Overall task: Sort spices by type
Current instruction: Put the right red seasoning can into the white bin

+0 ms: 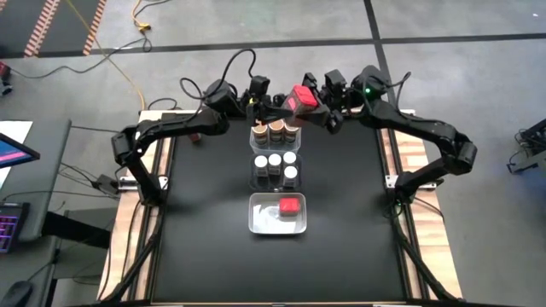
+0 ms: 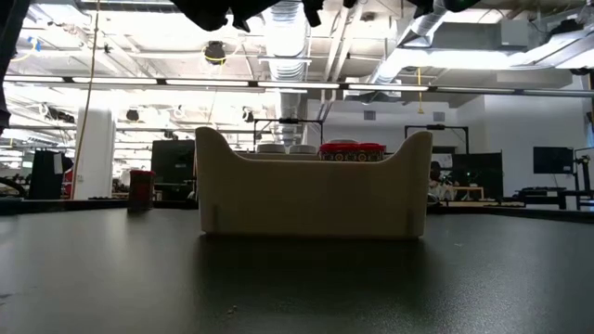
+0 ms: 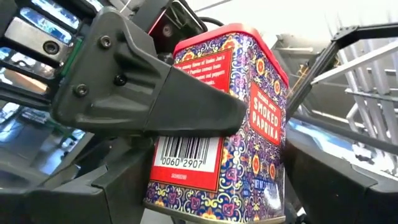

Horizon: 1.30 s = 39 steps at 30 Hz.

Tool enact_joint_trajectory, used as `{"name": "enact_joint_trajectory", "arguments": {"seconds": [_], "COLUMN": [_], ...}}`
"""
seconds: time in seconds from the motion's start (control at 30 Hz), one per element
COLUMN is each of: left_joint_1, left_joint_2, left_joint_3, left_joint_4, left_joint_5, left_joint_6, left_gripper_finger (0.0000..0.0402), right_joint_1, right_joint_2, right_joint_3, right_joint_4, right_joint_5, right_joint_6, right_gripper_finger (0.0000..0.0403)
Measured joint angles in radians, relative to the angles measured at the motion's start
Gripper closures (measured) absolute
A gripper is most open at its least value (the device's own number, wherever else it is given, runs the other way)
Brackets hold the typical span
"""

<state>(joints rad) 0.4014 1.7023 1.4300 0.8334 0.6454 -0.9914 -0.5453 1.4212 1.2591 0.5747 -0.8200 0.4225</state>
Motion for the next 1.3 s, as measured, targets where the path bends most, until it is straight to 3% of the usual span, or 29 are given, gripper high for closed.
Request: {"name": "enact_joint_trajectory", "arguments": {"seconds": [0.13,0.3,0.4,0.63,1.0,1.3], "left_joint_1": [0.000,-0.001,-0.002,-0.003,0.006,0.006], "left_joint_2": [0.000,0.000,0.003,0.000,0.002,0.003], "left_joint_3": [0.000,0.000,-0.003,-0.002,-0.002,-0.003], "left_joint_4": [0.000,-0.005,-0.015,-0.006,-0.015,-0.022], "left_joint_5": [-0.013,-0.040,-0.044,-0.045,-0.048,-0.023], "left_joint_6": [-0.021,-0.057,-0.057,-0.048,-0.055,-0.041], "left_gripper_finger": [0.0070,0.0070,0.0070,0.0080,0.0170,0.0164], "right_joint_1": [0.000,-0.016,-0.028,-0.041,-0.057,-0.066], "right_joint_2": [0.000,-0.001,0.001,0.002,-0.001,-0.005], "right_joint_3": [0.000,0.000,0.000,0.000,0.000,0.000], "right_joint_4": [0.003,-0.001,-0.020,-0.018,-0.050,-0.088], "right_joint_5": [0.010,0.057,0.065,0.060,0.011,-0.045], "right_joint_6": [0.005,0.045,0.050,0.048,0.040,0.052], "right_gripper_finger": [0.0091,0.0029,0.0013,0.0020,0.0019,0.0019]}}
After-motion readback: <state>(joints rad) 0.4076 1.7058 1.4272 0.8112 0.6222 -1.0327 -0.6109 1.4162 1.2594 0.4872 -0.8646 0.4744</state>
